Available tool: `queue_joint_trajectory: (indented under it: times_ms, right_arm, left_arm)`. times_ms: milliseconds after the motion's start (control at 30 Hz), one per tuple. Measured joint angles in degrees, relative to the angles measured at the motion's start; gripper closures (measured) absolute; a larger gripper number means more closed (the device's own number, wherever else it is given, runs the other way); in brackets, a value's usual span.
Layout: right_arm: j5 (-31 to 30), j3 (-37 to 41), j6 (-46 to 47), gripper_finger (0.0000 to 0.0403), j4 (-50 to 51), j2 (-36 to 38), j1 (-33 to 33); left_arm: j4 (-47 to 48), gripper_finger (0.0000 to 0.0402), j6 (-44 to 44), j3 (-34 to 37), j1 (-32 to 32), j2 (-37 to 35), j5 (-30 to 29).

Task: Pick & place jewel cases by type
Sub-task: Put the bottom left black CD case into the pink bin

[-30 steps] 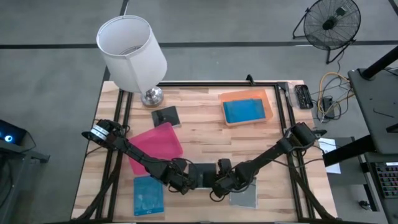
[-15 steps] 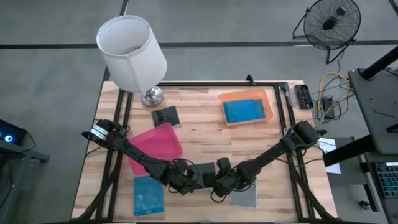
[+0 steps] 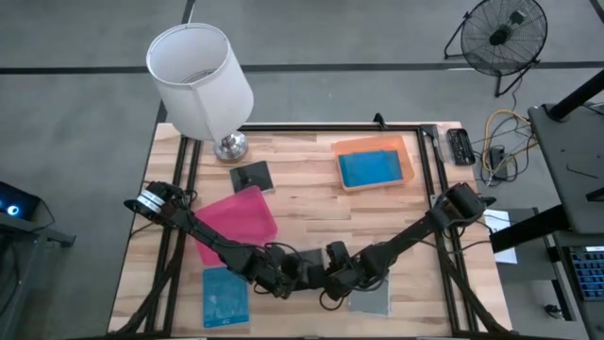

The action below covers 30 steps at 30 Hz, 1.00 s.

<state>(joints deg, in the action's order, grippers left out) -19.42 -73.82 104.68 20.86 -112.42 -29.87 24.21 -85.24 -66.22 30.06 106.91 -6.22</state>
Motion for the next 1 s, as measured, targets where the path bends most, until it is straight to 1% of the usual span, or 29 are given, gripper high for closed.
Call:
queue_joint_trajectory:
  times_ms: [233,367,467,733,1000]
  right_arm:
    - [-0.4,0.0,-4.9,0.0177,-0.4,2.5,0.0]
    - [-3.5,0.0,-6.5,0.0177,-1.2,4.2,0.0]
    - [-4.7,0.0,-8.0,0.0177,-2.5,4.4,0.0]
    - [-5.2,0.0,-8.3,0.0177,-3.8,4.4,0.0]
    - [-8.0,-0.1,-9.9,0.0177,-8.1,4.6,-0.3]
  left_arm:
    - [-0.1,0.0401,2.4,0.0,0.0,0.0,0.2]
    - [-0.3,0.0401,3.0,0.0,0.0,0.0,0.3]
    - [-0.4,0.0401,3.1,0.0,0.0,0.0,0.6]
    - [-0.5,0.0401,3.1,0.0,0.0,0.0,1.2]
    - [-0.5,0.0401,3.1,0.0,0.0,0.0,1.2]
